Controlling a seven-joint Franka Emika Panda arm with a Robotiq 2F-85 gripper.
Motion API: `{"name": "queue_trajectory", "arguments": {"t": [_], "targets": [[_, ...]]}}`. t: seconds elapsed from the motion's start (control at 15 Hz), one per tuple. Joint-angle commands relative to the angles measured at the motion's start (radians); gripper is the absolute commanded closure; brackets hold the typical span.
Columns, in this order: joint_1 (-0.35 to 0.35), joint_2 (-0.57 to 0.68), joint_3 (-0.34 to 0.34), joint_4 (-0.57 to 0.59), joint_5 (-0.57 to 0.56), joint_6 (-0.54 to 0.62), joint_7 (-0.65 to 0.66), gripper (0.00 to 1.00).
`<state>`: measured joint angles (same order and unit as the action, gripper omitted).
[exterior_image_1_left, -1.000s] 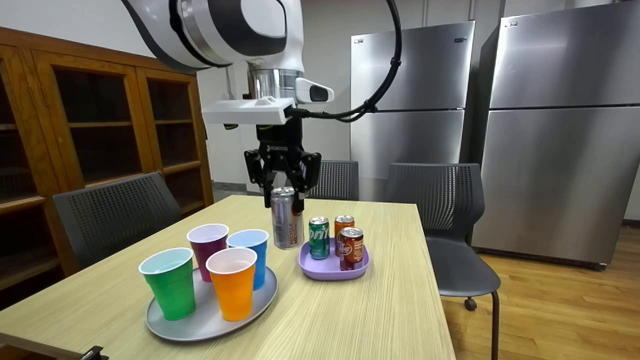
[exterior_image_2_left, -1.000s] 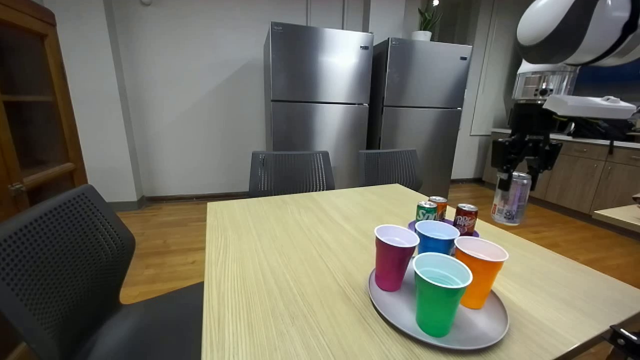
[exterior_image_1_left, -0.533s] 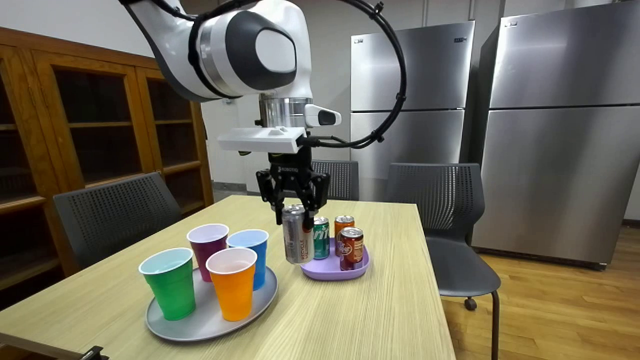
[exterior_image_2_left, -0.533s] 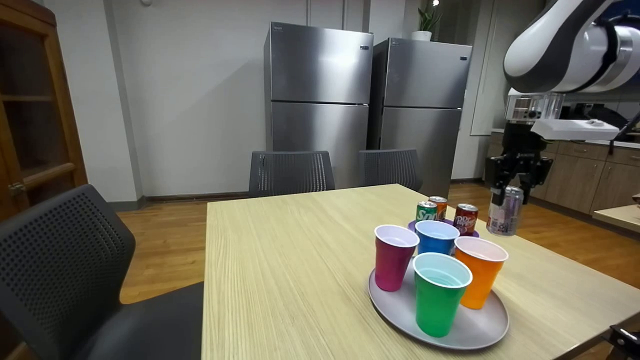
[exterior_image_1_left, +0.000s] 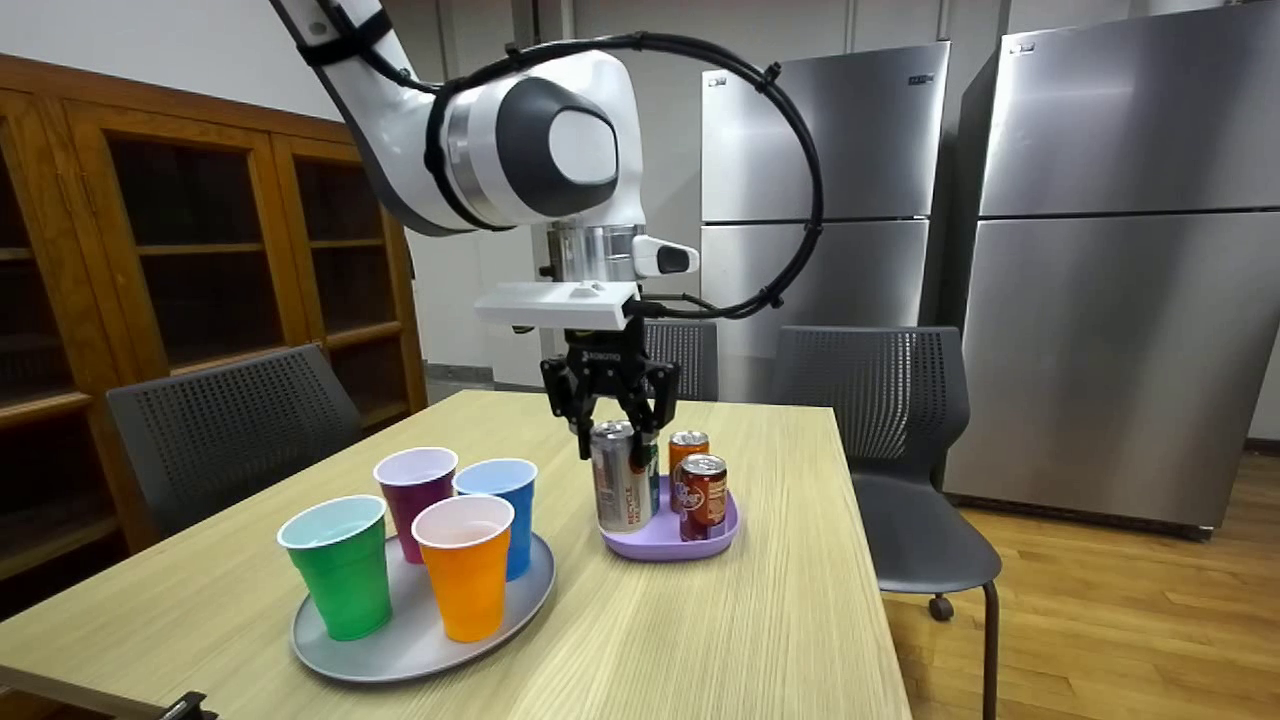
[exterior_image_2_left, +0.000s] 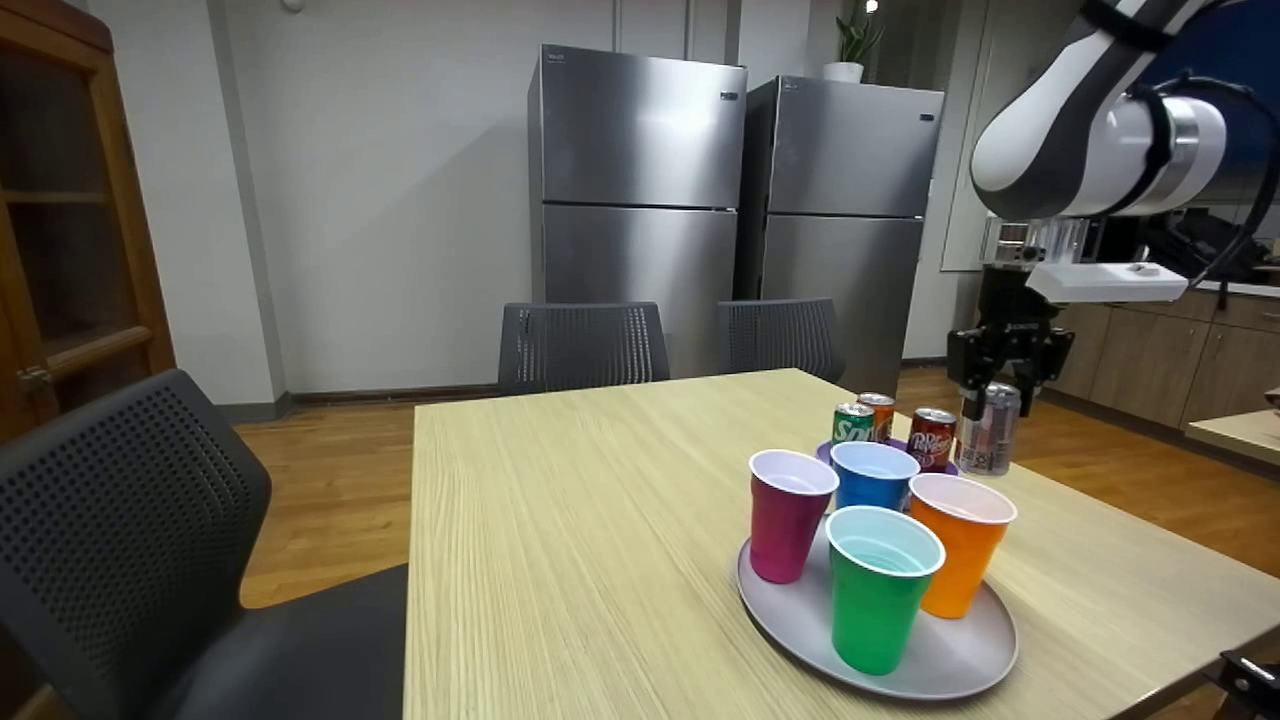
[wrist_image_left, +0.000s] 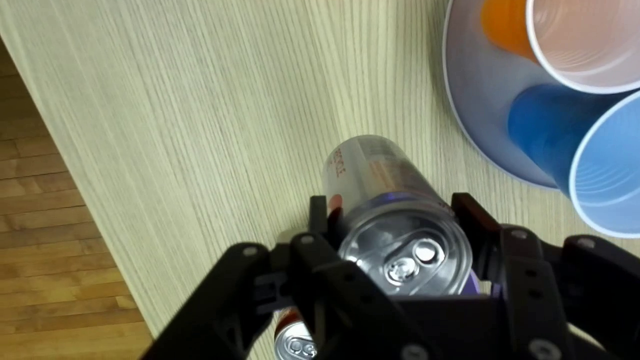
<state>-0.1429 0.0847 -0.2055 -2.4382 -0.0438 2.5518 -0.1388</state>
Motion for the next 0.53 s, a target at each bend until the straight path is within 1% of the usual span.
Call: {"name": "queue_trajectory", "arguments": {"t": [0.0, 0.47], "targets": [[-0.014, 0.069, 0.026, 0.077, 0.034, 0.009, -0.025, 0.62], [-0.025, 0.176, 0.057, 0.166, 0.083, 0.03, -0.033, 0.62]]}}
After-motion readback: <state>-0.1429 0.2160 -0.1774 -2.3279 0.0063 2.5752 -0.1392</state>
